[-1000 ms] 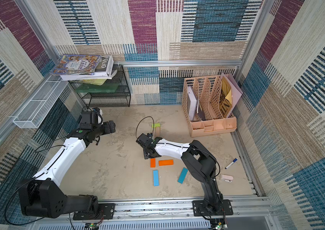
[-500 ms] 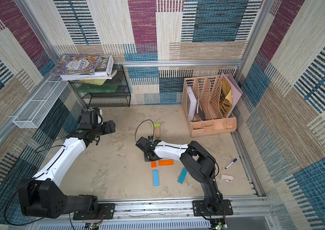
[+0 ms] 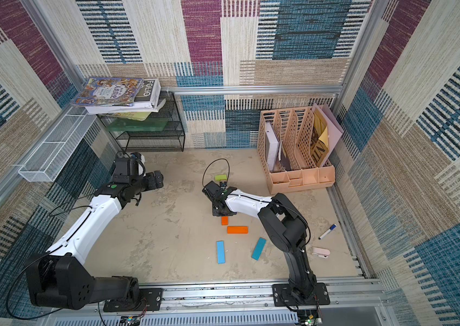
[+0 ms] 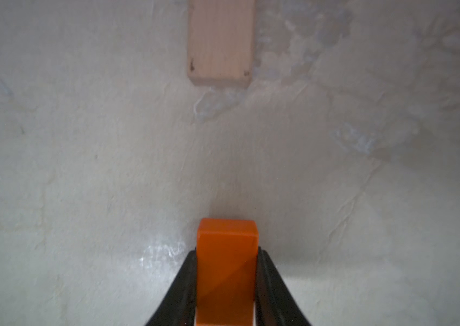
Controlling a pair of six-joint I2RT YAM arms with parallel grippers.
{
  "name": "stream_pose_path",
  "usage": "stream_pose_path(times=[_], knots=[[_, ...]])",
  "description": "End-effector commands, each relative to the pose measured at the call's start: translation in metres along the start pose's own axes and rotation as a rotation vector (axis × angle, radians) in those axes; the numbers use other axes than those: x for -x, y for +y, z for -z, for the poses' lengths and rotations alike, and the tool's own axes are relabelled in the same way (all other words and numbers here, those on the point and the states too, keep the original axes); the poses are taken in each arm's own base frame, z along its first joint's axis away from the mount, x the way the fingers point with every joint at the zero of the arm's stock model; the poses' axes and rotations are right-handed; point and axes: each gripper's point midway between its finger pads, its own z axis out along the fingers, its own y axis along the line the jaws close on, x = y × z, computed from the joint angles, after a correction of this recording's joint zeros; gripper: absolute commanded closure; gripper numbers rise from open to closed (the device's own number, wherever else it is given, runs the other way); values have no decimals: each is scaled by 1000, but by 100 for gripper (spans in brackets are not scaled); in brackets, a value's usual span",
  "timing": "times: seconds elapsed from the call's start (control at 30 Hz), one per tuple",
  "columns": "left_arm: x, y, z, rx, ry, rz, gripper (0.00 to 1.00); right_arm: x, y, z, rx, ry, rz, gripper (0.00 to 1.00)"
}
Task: Assemble a giraffe with building blocks
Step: Assemble the building block at the center of the board.
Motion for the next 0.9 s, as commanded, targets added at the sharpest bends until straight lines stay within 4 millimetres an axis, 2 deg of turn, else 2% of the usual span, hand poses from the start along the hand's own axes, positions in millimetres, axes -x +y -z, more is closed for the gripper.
stream_pose_path(times=[0.0,0.27,0.87], knots=[[1,-2,1,-10,-4,-2,5,8,-2,-2,-19,-1,16,68],[1,-2,1,-11,-3,-2,5,17,-4,-16,-39,13,13,68],[3,-3,2,-14,-7,-1,5,28,-1,-30,-45,20,-1,67]])
